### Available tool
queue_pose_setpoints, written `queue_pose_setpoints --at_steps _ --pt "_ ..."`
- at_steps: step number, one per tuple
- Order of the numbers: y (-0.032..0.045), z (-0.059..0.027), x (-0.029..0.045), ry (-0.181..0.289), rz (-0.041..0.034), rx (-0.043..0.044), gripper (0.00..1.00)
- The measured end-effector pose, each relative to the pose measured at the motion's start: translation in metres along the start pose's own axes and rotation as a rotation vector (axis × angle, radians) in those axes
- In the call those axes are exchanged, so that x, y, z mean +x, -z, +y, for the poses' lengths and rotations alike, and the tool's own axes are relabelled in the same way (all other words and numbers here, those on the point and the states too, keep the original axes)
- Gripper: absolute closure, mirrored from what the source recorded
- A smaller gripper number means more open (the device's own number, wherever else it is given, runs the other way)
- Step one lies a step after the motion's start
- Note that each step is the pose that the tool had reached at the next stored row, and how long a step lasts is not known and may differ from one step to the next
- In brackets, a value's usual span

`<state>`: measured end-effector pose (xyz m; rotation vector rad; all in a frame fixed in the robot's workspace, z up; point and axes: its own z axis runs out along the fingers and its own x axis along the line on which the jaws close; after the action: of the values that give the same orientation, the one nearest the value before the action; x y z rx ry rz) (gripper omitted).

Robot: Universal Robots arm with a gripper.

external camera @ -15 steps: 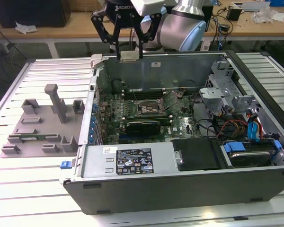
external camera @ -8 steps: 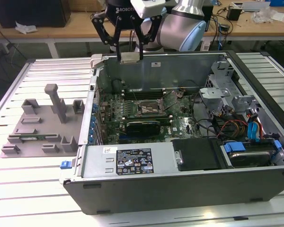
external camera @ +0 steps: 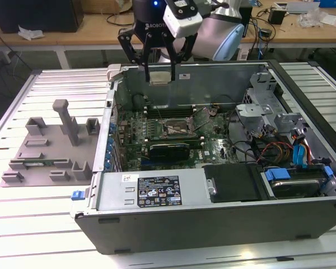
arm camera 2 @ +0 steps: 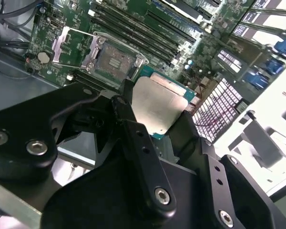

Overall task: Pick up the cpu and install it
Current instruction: 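Pick up the cpu and move it towards the insertion slot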

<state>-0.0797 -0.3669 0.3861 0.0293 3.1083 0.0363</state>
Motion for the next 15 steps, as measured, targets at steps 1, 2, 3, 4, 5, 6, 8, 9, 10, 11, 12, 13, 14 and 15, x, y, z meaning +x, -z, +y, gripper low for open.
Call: queue_pose_setpoints --at_steps 1,2,3,4,5,6,8,9,10,11,12,13,14,15 --pt "-0.0021 0.0 -0.001 0.0 0.0 -0.0001 0.45" --pt "-0.0039 0.0 -0.002 0.0 0.0001 -0.0001 0.45" --pt "-0.0059 0.0 -0.003 0.0 0.0001 -0.0001 0.45" --pt "-0.0077 -0.0001 -0.0041 0.0 0.0002 -0.0001 0.45" --pt "-0.0104 -0.0001 -0.0055 0.0 0.0003 0.0 0.45" --pt "-0.0127 -0.0001 -0.0069 0.0 0.0003 0.0 0.45" --pt "-0.0167 -0.0001 -0.0095 0.0 0.0003 -0.0001 0.45" --pt "-0.0186 -0.0001 -0.0111 0.0 0.0003 -0.0001 0.45" --pt "-0.0218 -0.0002 -0.0134 0.0 0.0003 -0.0001 0.45" --pt "-0.0235 -0.0002 -0.0144 0.0 0.0004 -0.0001 0.45" --pt "-0.0255 -0.0001 -0.0157 0.0 0.0005 0.0 0.45" --pt "-0.0299 0.0003 -0.0182 0.0 0.0006 0.0 0.45" --pt "-0.0318 0.0009 -0.019 0.0 0.0006 -0.0001 0.45" --pt "-0.0341 0.0021 -0.0196 0.0 0.0005 -0.0001 0.45"
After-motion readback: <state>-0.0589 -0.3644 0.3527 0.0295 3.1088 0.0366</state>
